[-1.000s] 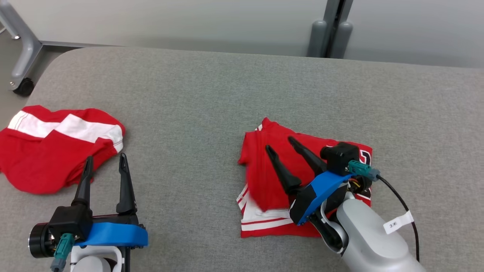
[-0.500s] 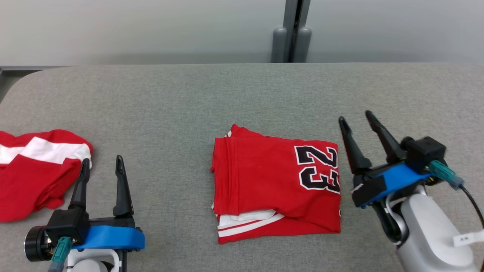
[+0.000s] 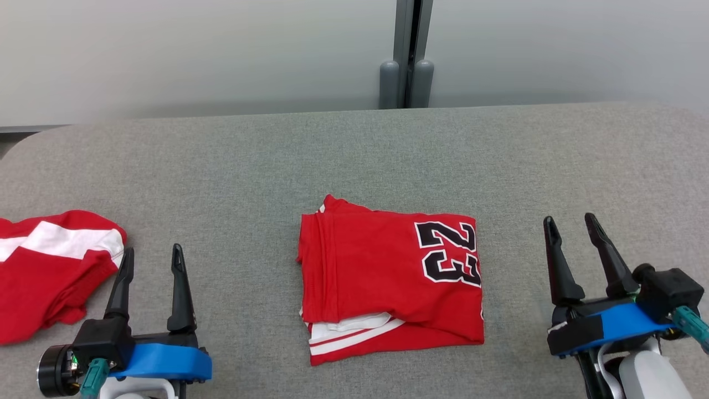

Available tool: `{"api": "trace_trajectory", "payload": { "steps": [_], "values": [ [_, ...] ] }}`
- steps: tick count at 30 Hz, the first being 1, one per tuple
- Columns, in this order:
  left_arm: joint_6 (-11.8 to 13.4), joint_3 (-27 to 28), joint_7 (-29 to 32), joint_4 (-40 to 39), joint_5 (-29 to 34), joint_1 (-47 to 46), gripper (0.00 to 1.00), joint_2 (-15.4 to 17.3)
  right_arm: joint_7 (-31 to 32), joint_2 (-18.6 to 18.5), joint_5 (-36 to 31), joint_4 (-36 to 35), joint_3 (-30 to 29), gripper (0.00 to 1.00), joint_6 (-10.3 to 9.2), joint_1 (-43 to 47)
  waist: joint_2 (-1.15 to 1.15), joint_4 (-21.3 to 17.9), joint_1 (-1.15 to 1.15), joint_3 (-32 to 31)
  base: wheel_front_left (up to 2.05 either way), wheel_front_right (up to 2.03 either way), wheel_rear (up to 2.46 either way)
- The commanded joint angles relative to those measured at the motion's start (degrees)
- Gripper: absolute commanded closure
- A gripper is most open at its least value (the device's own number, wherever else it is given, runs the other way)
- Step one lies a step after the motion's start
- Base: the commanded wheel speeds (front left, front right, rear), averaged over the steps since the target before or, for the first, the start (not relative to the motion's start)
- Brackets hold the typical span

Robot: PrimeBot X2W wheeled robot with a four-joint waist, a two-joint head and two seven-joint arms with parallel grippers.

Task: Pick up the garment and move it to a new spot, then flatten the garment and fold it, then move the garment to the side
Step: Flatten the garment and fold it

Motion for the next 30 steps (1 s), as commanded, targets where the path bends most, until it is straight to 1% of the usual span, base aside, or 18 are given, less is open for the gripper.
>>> {"api": "trace_trajectory", "payload": {
  "steps": [1, 12, 18, 30],
  "values": [
    [0.0, 0.1, -0.2, 0.1, 0.2, 0.6, 0.00, -0.1, 0.2, 0.4, -0.6, -0.6, -0.5, 0.00, 0.01, 1.3, 0.00, 0.0, 0.01, -0.3, 0.00, 0.00, 0.00],
    [0.2, 0.1, -0.2, 0.1, 0.8, 3.8, 0.00, 0.5, 3.2, 2.7, -4.1, -5.9, -2.8, 0.00, 0.01, 8.4, 0.00, 0.7, 0.01, -3.2, 0.00, 0.00, 0.00],
    [0.4, 0.0, -0.2, 0.6, 0.9, 4.8, 0.00, 0.7, 5.3, 3.4, -5.6, -8.0, -3.8, 0.00, 0.01, 11.0, 0.00, 1.2, 0.01, -3.7, 0.00, 0.00, 0.00],
    [0.6, -0.3, -0.2, 1.5, 0.6, 4.8, 0.00, 1.2, 7.4, 3.8, -6.9, -8.7, -4.0, 0.00, 0.01, 11.8, 0.00, 1.4, 0.01, -4.0, 0.00, 0.00, 0.00]
  ]
}}
